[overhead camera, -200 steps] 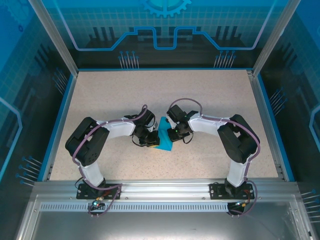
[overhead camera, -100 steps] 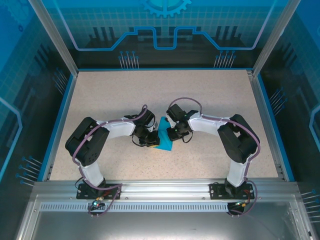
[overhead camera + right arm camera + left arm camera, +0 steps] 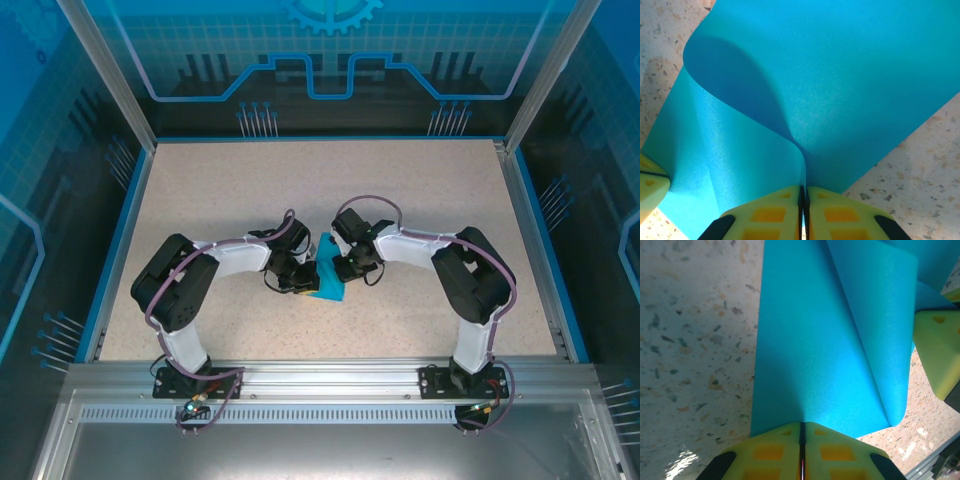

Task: Fold a paper plane with a square sheet of paper (pick it up from the middle)
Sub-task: Fold the triangle a second time at the center of the table.

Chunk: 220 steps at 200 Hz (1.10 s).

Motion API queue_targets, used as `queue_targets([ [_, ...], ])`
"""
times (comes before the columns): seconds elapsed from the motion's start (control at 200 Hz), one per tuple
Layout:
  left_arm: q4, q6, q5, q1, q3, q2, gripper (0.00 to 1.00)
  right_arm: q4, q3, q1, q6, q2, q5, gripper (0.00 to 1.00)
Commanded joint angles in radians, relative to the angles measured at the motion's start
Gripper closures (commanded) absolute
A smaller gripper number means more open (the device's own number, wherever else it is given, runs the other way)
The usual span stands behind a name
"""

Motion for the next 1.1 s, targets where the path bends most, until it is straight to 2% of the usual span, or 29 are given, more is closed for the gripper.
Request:
queue_targets([
  [0.0,-0.03,0.022,-0.019,-0.01,0.013,0.014,0.89,-0.015,0.007,0.013,-0.009,0.034,0.008,0.89],
  [0.22,0.022,-0.05,-0.057,-0.002,0.017,-0.109,0.85,-0.005,-0.012,0.007,-0.005,0.037,0.013,0.89],
  [0.365,0.163,-0.152,0.0,0.029,-0.01,-0.142,0.85,0.0,-0.016,0.004,-0.003,0.038,0.01,0.89],
  [0.495,0.345,-0.262,0.078,0.051,-0.043,-0.113,0.86,0.002,-0.019,0.003,-0.003,0.04,0.008,0.89],
  [0.64,0.43,-0.335,0.098,0.052,-0.051,-0.052,0.87,0.007,-0.023,0.003,-0.002,0.042,0.005,0.89],
  [1.095,0.493,-0.363,0.096,0.053,-0.088,0.021,0.87,0.022,-0.026,0.002,0.003,0.056,-0.006,0.89],
])
